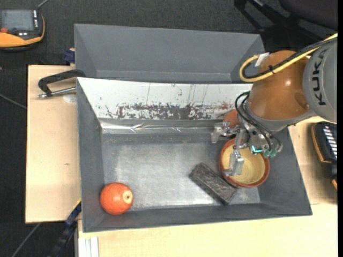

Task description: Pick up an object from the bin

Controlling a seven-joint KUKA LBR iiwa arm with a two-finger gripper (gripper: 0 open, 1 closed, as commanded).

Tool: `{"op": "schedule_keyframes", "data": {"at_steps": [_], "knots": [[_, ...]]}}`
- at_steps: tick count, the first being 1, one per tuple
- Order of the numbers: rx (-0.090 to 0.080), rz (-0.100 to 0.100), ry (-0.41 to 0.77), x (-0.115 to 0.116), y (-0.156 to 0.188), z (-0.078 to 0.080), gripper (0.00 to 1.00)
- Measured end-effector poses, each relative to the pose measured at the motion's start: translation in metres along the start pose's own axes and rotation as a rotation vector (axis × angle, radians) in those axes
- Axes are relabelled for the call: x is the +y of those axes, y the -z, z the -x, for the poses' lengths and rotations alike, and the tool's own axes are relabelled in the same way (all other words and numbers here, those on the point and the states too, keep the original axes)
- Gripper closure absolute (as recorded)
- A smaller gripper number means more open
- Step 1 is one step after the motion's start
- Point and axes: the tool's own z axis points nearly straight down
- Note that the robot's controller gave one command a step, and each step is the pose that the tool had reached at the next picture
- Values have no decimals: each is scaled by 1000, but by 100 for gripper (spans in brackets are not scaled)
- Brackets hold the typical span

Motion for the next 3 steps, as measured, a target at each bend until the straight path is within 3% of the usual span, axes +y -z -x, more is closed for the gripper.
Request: {"op": "schedule_keyframes", "data": {"at_steps": [1,2,3], "knots": [[0,0,0,0,0,0,0],[2,0,-151,-32,-72,8,0],[-6,-2,-148,-32,-67,10,100]]}}
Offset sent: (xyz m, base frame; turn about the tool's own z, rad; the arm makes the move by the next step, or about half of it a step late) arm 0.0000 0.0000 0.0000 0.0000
